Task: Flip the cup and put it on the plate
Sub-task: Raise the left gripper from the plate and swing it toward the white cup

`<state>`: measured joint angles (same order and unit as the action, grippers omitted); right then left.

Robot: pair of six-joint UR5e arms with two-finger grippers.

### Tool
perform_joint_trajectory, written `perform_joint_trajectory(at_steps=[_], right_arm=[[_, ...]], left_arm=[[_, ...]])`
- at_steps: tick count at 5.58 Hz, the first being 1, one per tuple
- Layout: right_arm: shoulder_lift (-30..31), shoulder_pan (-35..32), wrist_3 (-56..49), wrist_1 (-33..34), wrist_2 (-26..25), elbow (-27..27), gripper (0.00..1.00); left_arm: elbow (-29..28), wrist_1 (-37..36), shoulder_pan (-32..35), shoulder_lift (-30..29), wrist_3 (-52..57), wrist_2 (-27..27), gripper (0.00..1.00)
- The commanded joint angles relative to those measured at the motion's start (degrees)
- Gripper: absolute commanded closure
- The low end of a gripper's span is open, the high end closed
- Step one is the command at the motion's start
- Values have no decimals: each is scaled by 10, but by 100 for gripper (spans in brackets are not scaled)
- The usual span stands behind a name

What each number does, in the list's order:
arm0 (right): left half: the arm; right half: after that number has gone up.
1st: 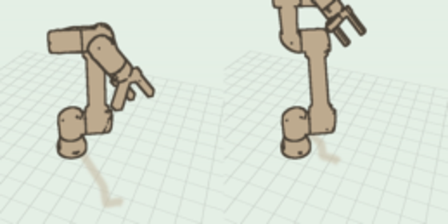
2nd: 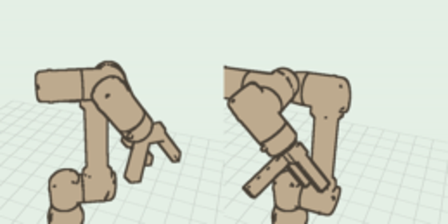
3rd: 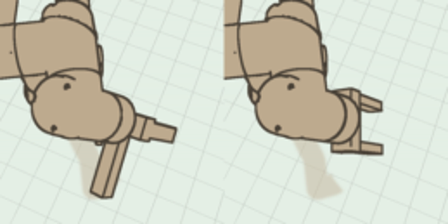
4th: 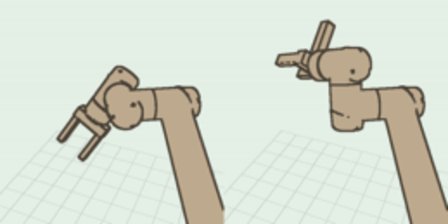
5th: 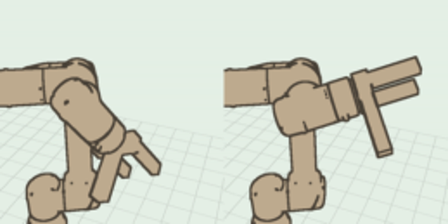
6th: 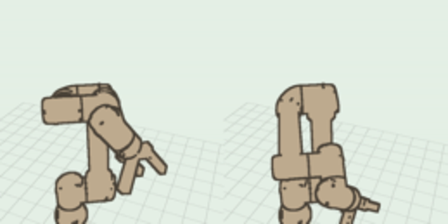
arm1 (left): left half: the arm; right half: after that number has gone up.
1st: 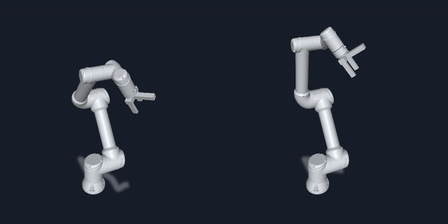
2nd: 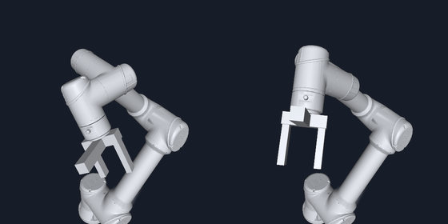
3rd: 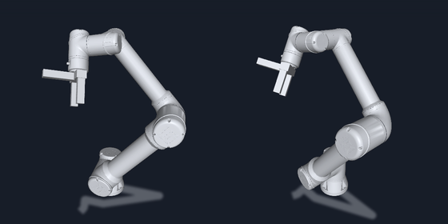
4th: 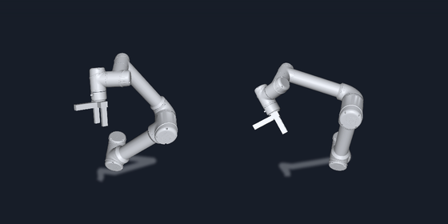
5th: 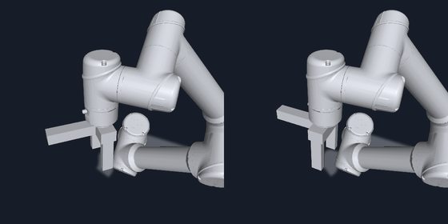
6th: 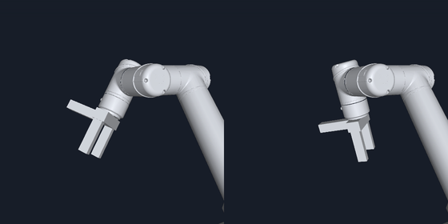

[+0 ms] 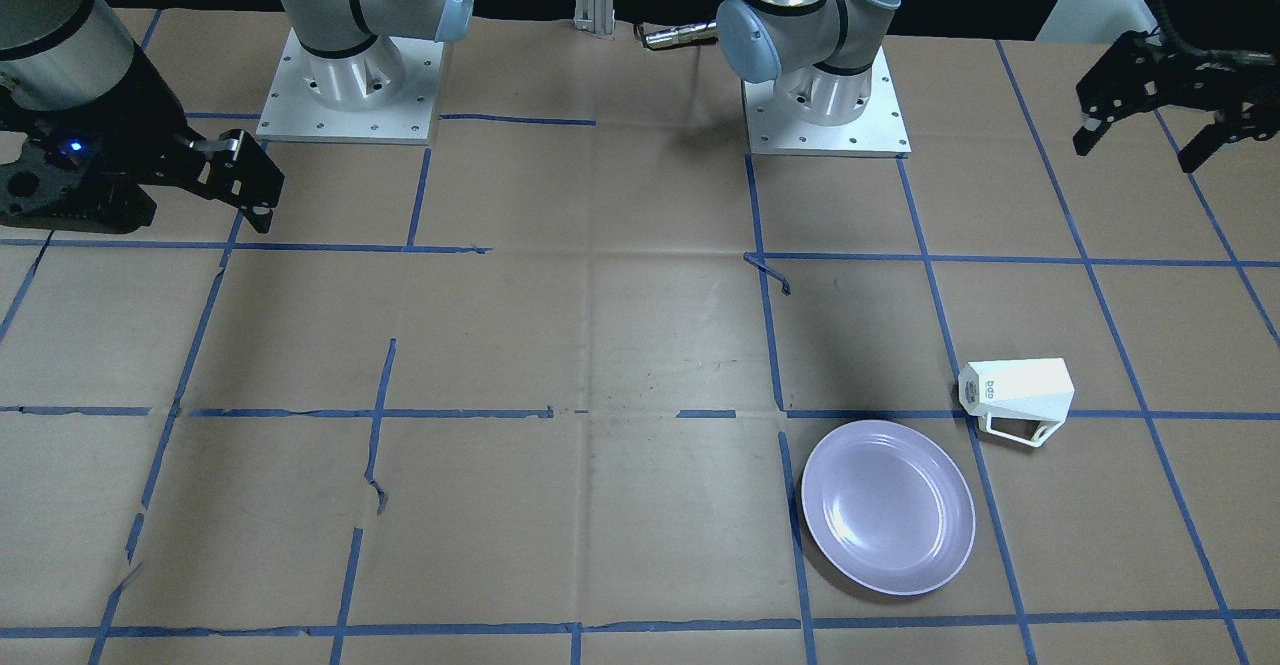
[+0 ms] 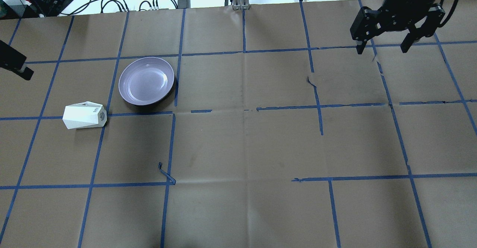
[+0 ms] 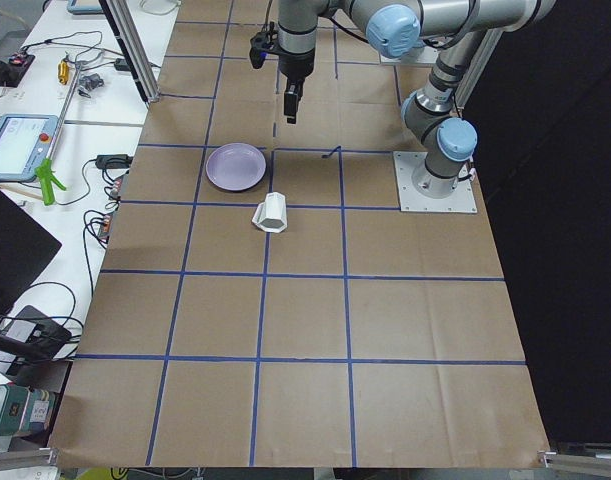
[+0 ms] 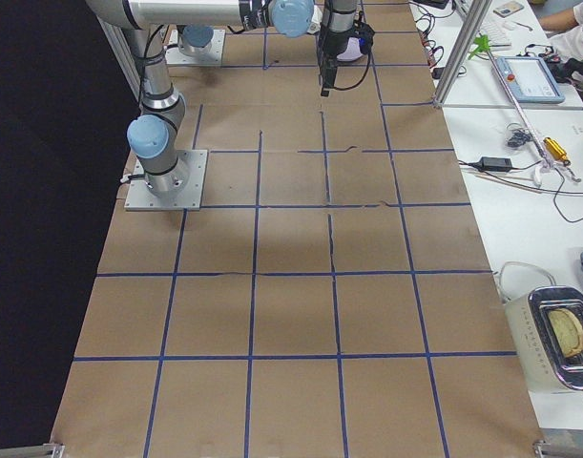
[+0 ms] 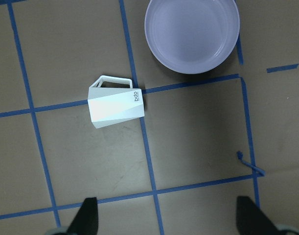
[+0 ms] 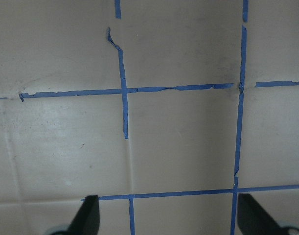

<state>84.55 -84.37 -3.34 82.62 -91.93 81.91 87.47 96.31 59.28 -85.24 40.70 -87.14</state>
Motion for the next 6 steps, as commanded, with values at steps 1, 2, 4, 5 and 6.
perform_joint_trajectory(at_steps=[1, 2, 4, 5, 6], right_arm=[[0, 0, 0, 0, 0, 0, 0], [0, 0, 0, 0, 0, 0, 0], [0, 0, 0, 0, 0, 0, 0], [0, 0, 0, 0, 0, 0, 0], [0, 0, 0, 0, 0, 0, 0]], left_arm=[[-4, 5, -100, -10, 102, 42, 2], [-5, 7, -128, -19, 156, 48, 2], [-10, 8, -193, -58, 327, 49, 2], [-11, 8, -215, -89, 392, 46, 2], [-12, 2, -218, -124, 401, 40, 1]])
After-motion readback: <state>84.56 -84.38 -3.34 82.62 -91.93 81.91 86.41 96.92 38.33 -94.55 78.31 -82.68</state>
